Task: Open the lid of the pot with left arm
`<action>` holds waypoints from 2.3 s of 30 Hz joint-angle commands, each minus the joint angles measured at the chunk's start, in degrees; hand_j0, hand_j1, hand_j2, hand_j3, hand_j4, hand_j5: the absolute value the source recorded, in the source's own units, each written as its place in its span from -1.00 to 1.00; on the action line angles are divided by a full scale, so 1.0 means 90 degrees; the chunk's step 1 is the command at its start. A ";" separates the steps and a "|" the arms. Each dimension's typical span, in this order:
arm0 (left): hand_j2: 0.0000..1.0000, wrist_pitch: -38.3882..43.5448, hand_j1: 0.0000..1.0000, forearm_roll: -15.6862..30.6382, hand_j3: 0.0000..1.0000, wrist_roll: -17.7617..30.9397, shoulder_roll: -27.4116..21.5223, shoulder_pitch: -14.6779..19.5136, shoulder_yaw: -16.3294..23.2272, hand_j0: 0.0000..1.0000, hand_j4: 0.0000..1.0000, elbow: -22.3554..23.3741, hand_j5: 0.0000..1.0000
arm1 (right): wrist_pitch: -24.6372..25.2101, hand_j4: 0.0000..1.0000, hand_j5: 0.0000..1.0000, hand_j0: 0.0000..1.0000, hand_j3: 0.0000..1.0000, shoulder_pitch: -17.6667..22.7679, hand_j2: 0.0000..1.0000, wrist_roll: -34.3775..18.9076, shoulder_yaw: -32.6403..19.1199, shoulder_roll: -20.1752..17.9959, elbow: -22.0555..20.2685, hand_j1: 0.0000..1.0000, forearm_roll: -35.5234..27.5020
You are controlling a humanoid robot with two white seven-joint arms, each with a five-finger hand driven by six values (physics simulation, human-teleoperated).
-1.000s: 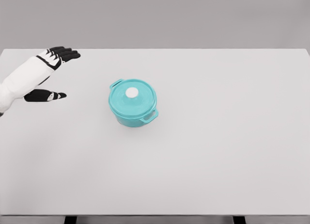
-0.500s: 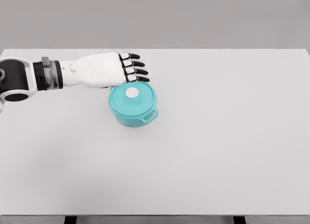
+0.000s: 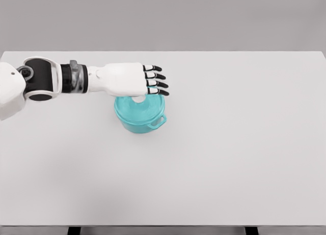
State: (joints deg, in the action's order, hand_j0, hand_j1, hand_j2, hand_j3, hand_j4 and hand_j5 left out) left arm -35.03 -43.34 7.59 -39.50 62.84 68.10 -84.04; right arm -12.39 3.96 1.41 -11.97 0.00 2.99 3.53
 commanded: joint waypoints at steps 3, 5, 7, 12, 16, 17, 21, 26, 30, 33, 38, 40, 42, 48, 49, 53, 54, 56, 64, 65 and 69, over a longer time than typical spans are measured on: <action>1.00 0.0003 1.00 0.0334 1.00 -0.0014 0.0004 0.0108 0.0519 1.00 1.00 0.0167 1.00 | 0.0000 1.00 1.00 1.00 1.00 0.0000 1.00 -0.0001 0.0002 0.0000 -0.0001 1.00 -0.0002; 1.00 0.0003 1.00 0.0392 1.00 -0.0014 0.0004 0.0186 0.0674 1.00 1.00 0.0167 1.00 | 0.0000 1.00 1.00 1.00 1.00 0.0000 1.00 -0.0001 -0.0007 0.0000 -0.0001 1.00 -0.0002; 1.00 0.0003 1.00 0.0558 1.00 -0.0014 0.0004 0.0411 0.0958 1.00 1.00 0.0177 1.00 | 0.0000 1.00 1.00 1.00 1.00 0.0000 1.00 -0.0001 -0.0007 0.0000 -0.0001 1.00 -0.0002; 1.00 0.0003 1.00 0.0646 1.00 -0.0014 0.0014 0.0440 0.0997 1.00 1.00 0.0314 1.00 | 0.0000 1.00 1.00 1.00 1.00 0.0000 1.00 -0.0001 0.0002 0.0000 -0.0001 1.00 -0.0002; 1.00 0.0003 1.00 0.0646 1.00 -0.0014 0.0014 0.0469 0.0997 1.00 1.00 0.0324 1.00 | 0.0000 1.00 1.00 1.00 1.00 0.0000 1.00 -0.0001 0.0002 0.0000 -0.0001 1.00 -0.0002; 1.00 0.0003 1.00 0.0646 1.00 -0.0014 0.0014 0.0508 0.1007 1.00 1.00 0.0324 1.00 | 0.0000 1.00 1.00 1.00 1.00 0.0000 1.00 -0.0001 -0.0007 0.0000 -0.0001 1.00 -0.0002; 1.00 0.0003 1.00 0.0627 1.00 -0.0004 0.0023 0.0596 0.1085 1.00 1.00 0.0324 1.00 | 0.0000 1.00 1.00 1.00 1.00 0.0000 1.00 -0.0001 0.0002 0.0000 -0.0001 1.00 -0.0002; 0.84 0.0003 0.84 0.0607 0.84 0.0025 0.0082 0.0587 0.1163 0.84 0.84 0.0343 0.84 | 0.0000 1.00 1.00 1.00 1.00 0.0000 1.00 -0.0001 -0.0007 0.0000 -0.0001 1.00 -0.0002; 0.62 0.0003 0.62 0.0597 0.62 0.0035 0.0082 0.0596 0.1173 0.62 0.62 0.0353 0.62 | 0.0000 1.00 1.00 1.00 1.00 0.0000 1.00 -0.0001 -0.0007 0.0000 -0.0001 1.00 -0.0002; 0.57 0.0003 0.57 0.0578 0.57 0.0035 0.0082 0.0606 0.1173 0.57 0.57 0.0353 0.57 | 0.0000 1.00 1.00 1.00 1.00 0.0000 1.00 -0.0001 0.0002 0.0000 -0.0001 1.00 -0.0002; 0.58 0.0003 0.58 0.0568 0.58 0.0045 0.0072 0.0655 0.1173 0.58 0.58 0.0480 0.58 | 0.0000 1.00 1.00 1.00 1.00 0.0000 1.00 -0.0001 0.0002 0.0000 -0.0001 1.00 -0.0002; 0.57 0.0003 0.57 0.0568 0.57 0.0045 0.0072 0.0655 0.1173 0.57 0.57 0.0490 0.57 | 0.0000 1.00 1.00 1.00 1.00 0.0000 1.00 -0.0001 0.0002 0.0000 -0.0001 1.00 -0.0002; 0.48 0.0003 0.48 0.0519 0.48 0.0045 0.0072 0.0655 0.1173 0.48 0.48 0.0490 0.48 | 0.0000 1.00 1.00 1.00 1.00 0.0000 1.00 -0.0001 0.0002 0.0000 -0.0001 1.00 -0.0002; 0.24 0.0003 0.24 0.0441 0.24 0.0045 0.0072 0.0665 0.1173 0.24 0.24 0.0480 0.24 | 0.0000 1.00 1.00 1.00 1.00 0.0000 1.00 -0.0001 -0.0007 0.0000 -0.0001 1.00 -0.0002; 0.21 0.0003 0.21 0.0441 0.21 0.0045 0.0072 0.0665 0.1173 0.21 0.21 0.0480 0.21 | 0.0000 1.00 1.00 1.00 1.00 0.0000 1.00 -0.0001 0.0002 0.0000 -0.0001 1.00 -0.0002; 0.17 0.0003 0.17 0.0441 0.17 0.0045 0.0072 0.0665 0.1173 0.17 0.17 0.0480 0.17 | 0.0000 1.00 1.00 1.00 1.00 0.0000 1.00 -0.0001 0.0002 0.0000 -0.0001 1.00 -0.0002; 0.17 0.0003 0.17 0.0441 0.17 0.0045 0.0072 0.0665 0.1173 0.17 0.17 0.0480 0.17 | 0.0000 1.00 1.00 1.00 1.00 0.0000 1.00 -0.0001 -0.0007 0.0000 -0.0001 1.00 -0.0002; 0.16 0.0003 0.16 0.0441 0.16 0.0045 0.0072 0.0665 0.1173 0.16 0.16 0.0480 0.16 | 0.0000 1.00 1.00 1.00 1.00 0.0000 1.00 -0.0001 -0.0007 0.0000 -0.0001 1.00 -0.0002; 0.11 0.0003 0.11 0.0480 0.11 0.0025 0.0043 0.0743 0.1163 0.11 0.11 0.0480 0.11 | 0.0000 1.00 1.00 1.00 1.00 0.0000 1.00 -0.0001 -0.0007 0.0000 -0.0001 1.00 -0.0002; 0.11 0.0003 0.11 0.0480 0.11 0.0025 0.0033 0.0782 0.1163 0.11 0.11 0.0480 0.11 | 0.0000 1.00 1.00 1.00 1.00 0.0000 1.00 -0.0001 0.0002 0.0000 -0.0001 1.00 -0.0002; 0.11 0.0003 0.11 0.0500 0.11 -0.0004 -0.0103 0.0860 0.1154 0.11 0.11 0.0480 0.11 | 0.0000 1.00 1.00 1.00 1.00 0.0000 1.00 -0.0001 0.0002 0.0000 -0.0001 1.00 -0.0002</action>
State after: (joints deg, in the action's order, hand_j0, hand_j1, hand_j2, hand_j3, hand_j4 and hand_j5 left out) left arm -35.03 -39.14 7.68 -39.73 70.75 78.63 -79.72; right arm -12.39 3.96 1.40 -11.98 0.00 2.99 3.53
